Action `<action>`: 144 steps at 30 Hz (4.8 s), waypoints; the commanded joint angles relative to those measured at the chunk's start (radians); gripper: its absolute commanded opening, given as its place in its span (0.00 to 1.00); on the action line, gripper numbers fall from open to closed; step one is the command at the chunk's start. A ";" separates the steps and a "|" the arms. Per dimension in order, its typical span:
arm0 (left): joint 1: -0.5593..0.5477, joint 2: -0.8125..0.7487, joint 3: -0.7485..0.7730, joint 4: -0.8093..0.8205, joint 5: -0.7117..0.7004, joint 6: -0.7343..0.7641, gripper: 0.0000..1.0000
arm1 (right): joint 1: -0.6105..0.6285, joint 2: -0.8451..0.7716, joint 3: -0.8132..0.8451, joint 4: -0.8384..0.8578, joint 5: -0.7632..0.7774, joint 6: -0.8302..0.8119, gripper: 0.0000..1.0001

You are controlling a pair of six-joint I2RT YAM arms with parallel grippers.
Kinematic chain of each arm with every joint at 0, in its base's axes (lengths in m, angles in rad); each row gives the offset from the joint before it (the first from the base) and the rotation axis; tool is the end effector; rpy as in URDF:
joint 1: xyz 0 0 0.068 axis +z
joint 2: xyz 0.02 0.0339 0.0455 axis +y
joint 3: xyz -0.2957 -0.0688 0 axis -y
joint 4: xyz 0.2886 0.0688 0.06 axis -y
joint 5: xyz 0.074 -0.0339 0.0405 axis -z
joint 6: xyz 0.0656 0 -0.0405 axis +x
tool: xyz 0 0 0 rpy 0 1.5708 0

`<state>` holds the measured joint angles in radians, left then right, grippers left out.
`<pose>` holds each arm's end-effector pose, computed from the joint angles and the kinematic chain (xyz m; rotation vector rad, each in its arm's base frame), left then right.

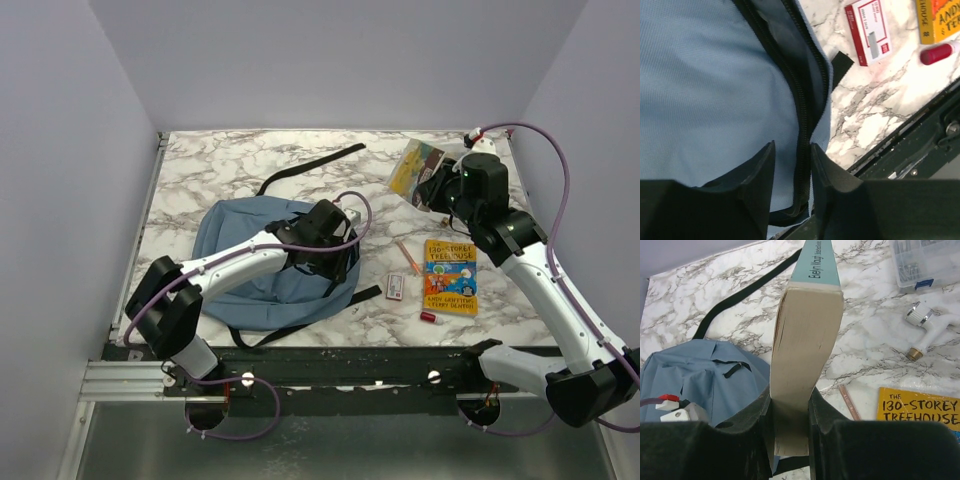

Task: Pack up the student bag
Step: Place the book in the student bag.

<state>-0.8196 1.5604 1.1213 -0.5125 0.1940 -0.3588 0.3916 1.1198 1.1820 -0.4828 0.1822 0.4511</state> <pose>0.2528 -0.2893 0.2281 0.6851 2.5599 -0.6851 0.2836 0.1042 0.4009 0.1778 1.9944 0.3633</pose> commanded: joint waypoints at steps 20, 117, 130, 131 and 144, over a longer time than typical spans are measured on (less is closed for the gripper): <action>-0.019 -0.374 -0.186 0.240 -0.334 -0.069 0.00 | 0.005 0.023 0.134 -0.143 -0.541 0.070 0.00; 0.103 -0.499 -0.084 0.258 -0.113 -0.021 0.00 | 0.288 0.742 -0.201 0.786 -0.596 0.439 0.72; 0.104 -0.481 -0.078 0.251 -0.129 0.020 0.00 | 0.362 0.789 -0.160 0.759 -0.508 0.440 0.60; 0.104 -0.477 -0.074 0.247 -0.133 0.018 0.00 | 0.374 0.826 -0.111 0.770 -0.520 0.452 0.54; 0.134 -0.467 -0.071 0.199 -0.165 -0.005 0.00 | 0.311 0.472 -0.330 0.661 -0.478 0.373 0.75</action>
<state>-0.6979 1.0924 1.0023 -0.3420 0.0326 -0.3603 0.7116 1.7611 0.8917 0.3241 -0.3885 0.9169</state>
